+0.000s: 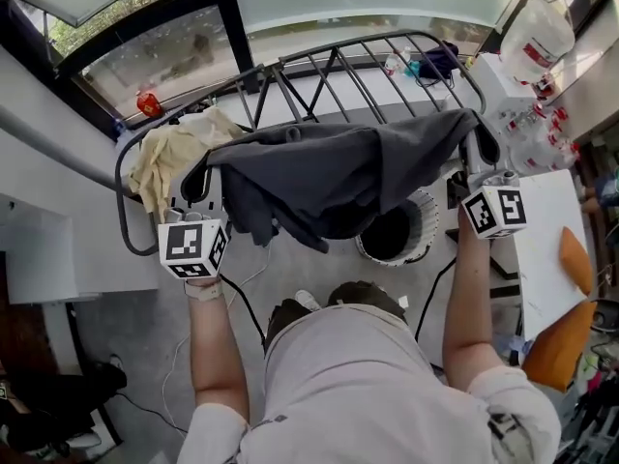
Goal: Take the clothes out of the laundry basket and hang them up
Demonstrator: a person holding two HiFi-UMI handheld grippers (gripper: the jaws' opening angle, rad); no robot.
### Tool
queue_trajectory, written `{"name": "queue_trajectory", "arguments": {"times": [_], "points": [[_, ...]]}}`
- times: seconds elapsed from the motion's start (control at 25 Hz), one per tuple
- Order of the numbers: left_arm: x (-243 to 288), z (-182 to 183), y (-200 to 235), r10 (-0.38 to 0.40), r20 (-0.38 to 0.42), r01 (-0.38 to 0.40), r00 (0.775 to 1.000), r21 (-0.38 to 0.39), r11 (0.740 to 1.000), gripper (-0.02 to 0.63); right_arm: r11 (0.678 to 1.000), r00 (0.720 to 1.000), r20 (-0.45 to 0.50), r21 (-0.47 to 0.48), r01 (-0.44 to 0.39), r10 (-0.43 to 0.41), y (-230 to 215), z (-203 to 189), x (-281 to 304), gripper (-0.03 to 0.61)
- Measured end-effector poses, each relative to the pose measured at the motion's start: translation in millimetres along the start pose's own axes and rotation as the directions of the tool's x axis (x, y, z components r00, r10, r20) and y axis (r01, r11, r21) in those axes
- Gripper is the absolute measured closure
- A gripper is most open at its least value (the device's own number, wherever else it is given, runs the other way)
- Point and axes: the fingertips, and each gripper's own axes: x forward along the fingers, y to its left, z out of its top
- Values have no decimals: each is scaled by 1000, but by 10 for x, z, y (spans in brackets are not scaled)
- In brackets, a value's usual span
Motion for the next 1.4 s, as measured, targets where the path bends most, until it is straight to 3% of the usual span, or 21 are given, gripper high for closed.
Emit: {"name": "queue_trajectory", "arguments": {"times": [0.16, 0.44, 0.84, 1.16, 1.28, 1.4], "points": [[84, 170, 345, 59, 28, -61, 998, 75, 995, 598, 998, 1000, -19, -66, 22, -23, 206, -31, 318, 565], [540, 416, 768, 146, 66, -153, 987, 117, 981, 598, 995, 1000, -10, -102, 22, -23, 188, -103, 1146, 565], [1752, 424, 1359, 250, 18, -249, 968, 182, 951, 598, 989, 999, -29, -142, -43, 39, -190, -630, 2881, 565], [2812, 701, 1982, 342, 13, -338, 939, 194, 921, 598, 983, 993, -7, -144, -118, 118, -518, -655, 4338, 565], [3132, 549, 2116, 367, -35, -351, 930, 221, 910, 598, 974, 986, -38, -153, -166, 162, -516, -831, 4715, 565], [3355, 161, 2190, 385, -113, -351, 916, 240, 905, 598, 961, 970, -124, -155, -229, 211, -433, -1246, 4930, 565]]}}
